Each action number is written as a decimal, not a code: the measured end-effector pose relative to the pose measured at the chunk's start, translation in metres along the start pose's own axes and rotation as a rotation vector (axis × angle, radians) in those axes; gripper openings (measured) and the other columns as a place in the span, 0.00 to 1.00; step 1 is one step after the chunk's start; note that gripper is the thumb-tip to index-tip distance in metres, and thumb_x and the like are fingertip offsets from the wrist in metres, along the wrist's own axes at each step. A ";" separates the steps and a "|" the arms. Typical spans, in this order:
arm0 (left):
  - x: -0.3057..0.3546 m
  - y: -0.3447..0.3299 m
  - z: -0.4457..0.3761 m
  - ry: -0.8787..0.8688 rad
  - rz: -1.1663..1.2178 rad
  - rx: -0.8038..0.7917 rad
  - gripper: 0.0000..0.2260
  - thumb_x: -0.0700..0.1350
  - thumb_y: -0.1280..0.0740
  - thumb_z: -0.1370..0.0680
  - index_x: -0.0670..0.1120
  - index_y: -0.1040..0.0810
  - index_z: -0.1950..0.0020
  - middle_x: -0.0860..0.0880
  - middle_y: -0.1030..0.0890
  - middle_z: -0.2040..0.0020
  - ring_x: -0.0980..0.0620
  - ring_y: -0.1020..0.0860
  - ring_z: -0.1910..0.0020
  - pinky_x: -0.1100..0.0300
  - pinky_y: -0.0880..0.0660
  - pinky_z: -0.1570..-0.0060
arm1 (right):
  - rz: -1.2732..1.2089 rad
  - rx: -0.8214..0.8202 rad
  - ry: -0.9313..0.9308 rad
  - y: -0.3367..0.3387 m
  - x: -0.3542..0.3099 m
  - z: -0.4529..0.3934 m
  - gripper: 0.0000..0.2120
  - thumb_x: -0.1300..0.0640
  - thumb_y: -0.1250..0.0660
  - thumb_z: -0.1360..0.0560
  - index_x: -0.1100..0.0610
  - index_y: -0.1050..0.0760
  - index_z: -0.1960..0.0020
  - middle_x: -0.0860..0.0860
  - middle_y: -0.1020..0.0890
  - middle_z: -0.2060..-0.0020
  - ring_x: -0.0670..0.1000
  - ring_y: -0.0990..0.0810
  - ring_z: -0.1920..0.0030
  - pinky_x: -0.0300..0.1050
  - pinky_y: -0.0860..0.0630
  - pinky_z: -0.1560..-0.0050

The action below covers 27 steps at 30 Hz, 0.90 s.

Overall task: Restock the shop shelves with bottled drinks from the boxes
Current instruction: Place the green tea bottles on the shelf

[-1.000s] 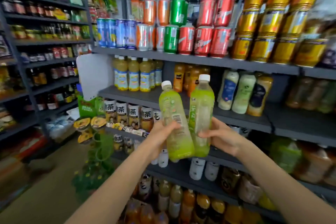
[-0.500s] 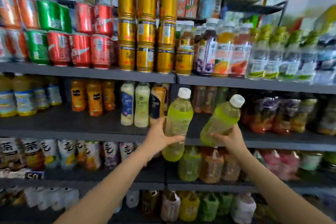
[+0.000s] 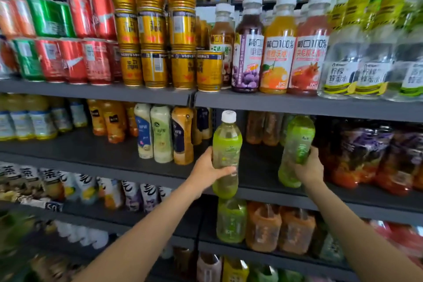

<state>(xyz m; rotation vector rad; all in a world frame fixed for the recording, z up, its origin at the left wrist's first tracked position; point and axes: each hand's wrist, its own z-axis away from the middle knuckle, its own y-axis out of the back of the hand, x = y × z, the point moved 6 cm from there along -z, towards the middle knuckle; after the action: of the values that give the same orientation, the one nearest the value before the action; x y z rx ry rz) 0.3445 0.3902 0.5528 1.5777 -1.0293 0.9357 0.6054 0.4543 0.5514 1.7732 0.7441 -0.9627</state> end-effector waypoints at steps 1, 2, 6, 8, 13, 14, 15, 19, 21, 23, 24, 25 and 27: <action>-0.001 -0.003 -0.002 0.003 -0.009 0.003 0.24 0.45 0.25 0.32 0.51 0.30 0.39 0.51 0.22 0.43 0.52 0.24 0.43 0.53 0.27 0.41 | -0.010 0.000 0.016 -0.002 -0.001 -0.002 0.31 0.62 0.28 0.30 0.62 0.38 0.32 0.63 0.24 0.41 0.65 0.26 0.41 0.54 0.29 0.44; -0.002 -0.006 -0.004 0.006 -0.012 0.003 0.25 0.45 0.25 0.32 0.51 0.30 0.38 0.51 0.21 0.43 0.53 0.24 0.43 0.53 0.27 0.41 | -0.018 -0.004 0.031 -0.005 0.000 -0.005 0.31 0.62 0.28 0.30 0.62 0.38 0.32 0.63 0.24 0.41 0.64 0.25 0.41 0.53 0.29 0.44; -0.002 -0.022 -0.021 0.015 -0.012 0.000 0.24 0.45 0.25 0.32 0.51 0.30 0.39 0.50 0.21 0.43 0.52 0.24 0.43 0.51 0.27 0.41 | 0.010 -0.051 0.011 -0.015 0.016 -0.005 0.27 0.61 0.27 0.31 0.63 0.36 0.36 0.62 0.24 0.42 0.63 0.26 0.41 0.52 0.29 0.44; 0.000 -0.034 -0.031 0.007 -0.024 -0.028 0.24 0.45 0.25 0.31 0.51 0.30 0.38 0.51 0.22 0.42 0.52 0.24 0.42 0.53 0.27 0.42 | 0.114 -0.061 -0.027 -0.022 0.034 -0.002 0.26 0.54 0.26 0.31 0.63 0.34 0.39 0.60 0.24 0.42 0.64 0.29 0.39 0.56 0.32 0.40; 0.009 -0.063 -0.056 0.000 -0.083 -0.117 0.26 0.47 0.26 0.31 0.48 0.29 0.35 0.50 0.23 0.40 0.51 0.25 0.40 0.50 0.28 0.38 | 0.286 0.033 -0.060 -0.018 0.038 -0.021 0.31 0.48 0.28 0.31 0.65 0.35 0.38 0.61 0.27 0.39 0.64 0.34 0.38 0.55 0.35 0.40; 0.009 -0.067 -0.059 0.014 -0.091 -0.123 0.27 0.48 0.26 0.31 0.47 0.30 0.34 0.49 0.23 0.39 0.50 0.25 0.40 0.50 0.28 0.38 | 0.288 0.047 -0.082 -0.017 0.041 -0.028 0.31 0.48 0.28 0.31 0.65 0.35 0.37 0.61 0.28 0.39 0.64 0.34 0.37 0.54 0.35 0.40; 0.008 -0.070 -0.062 0.026 -0.096 -0.124 0.28 0.48 0.26 0.31 0.47 0.30 0.34 0.49 0.23 0.39 0.50 0.26 0.39 0.51 0.29 0.38 | 0.289 0.063 -0.098 -0.017 0.044 -0.036 0.32 0.48 0.28 0.31 0.65 0.36 0.37 0.61 0.28 0.38 0.64 0.35 0.37 0.54 0.36 0.39; 0.005 -0.077 -0.066 0.040 -0.075 -0.122 0.26 0.47 0.27 0.30 0.47 0.30 0.34 0.50 0.24 0.39 0.52 0.26 0.41 0.57 0.29 0.42 | 0.311 0.111 -0.115 -0.016 0.056 -0.068 0.33 0.49 0.28 0.30 0.66 0.38 0.35 0.63 0.30 0.37 0.64 0.35 0.35 0.53 0.39 0.37; 0.005 -0.077 -0.066 0.030 -0.083 -0.133 0.26 0.47 0.27 0.29 0.47 0.30 0.33 0.51 0.23 0.39 0.54 0.26 0.42 0.59 0.30 0.43 | 0.306 0.118 -0.123 -0.017 0.058 -0.081 0.32 0.50 0.28 0.30 0.66 0.38 0.35 0.63 0.30 0.37 0.64 0.36 0.35 0.53 0.37 0.38; 0.004 -0.076 -0.066 0.029 -0.097 -0.144 0.27 0.48 0.27 0.30 0.48 0.30 0.33 0.51 0.23 0.38 0.53 0.26 0.40 0.56 0.30 0.39 | 0.300 0.098 -0.130 -0.020 0.060 -0.092 0.32 0.51 0.28 0.29 0.66 0.38 0.35 0.62 0.30 0.36 0.64 0.36 0.34 0.54 0.35 0.39; 0.004 -0.076 -0.067 0.032 -0.103 -0.151 0.27 0.48 0.27 0.30 0.49 0.30 0.33 0.51 0.23 0.38 0.53 0.26 0.39 0.55 0.30 0.38 | 0.301 0.081 -0.130 -0.023 0.061 -0.098 0.31 0.50 0.29 0.29 0.66 0.38 0.35 0.62 0.30 0.36 0.64 0.36 0.34 0.54 0.34 0.39; 0.004 -0.076 -0.067 0.038 -0.106 -0.159 0.26 0.48 0.27 0.30 0.49 0.30 0.33 0.51 0.24 0.38 0.53 0.27 0.39 0.54 0.30 0.37 | 0.295 0.067 -0.137 -0.024 0.060 -0.103 0.31 0.50 0.29 0.29 0.66 0.37 0.35 0.62 0.29 0.36 0.64 0.35 0.34 0.53 0.34 0.39; 0.004 -0.075 -0.067 0.052 -0.103 -0.174 0.24 0.46 0.28 0.29 0.50 0.30 0.34 0.52 0.23 0.39 0.54 0.27 0.39 0.57 0.30 0.38 | 0.277 0.041 -0.169 -0.026 0.060 -0.111 0.31 0.50 0.30 0.28 0.66 0.37 0.35 0.63 0.29 0.36 0.64 0.34 0.35 0.51 0.35 0.38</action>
<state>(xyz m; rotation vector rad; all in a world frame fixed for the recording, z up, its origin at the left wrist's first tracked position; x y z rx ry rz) 0.4109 0.4664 0.5462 1.4404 -0.9570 0.7913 0.6458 0.5714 0.5140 1.7497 0.3628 -0.9304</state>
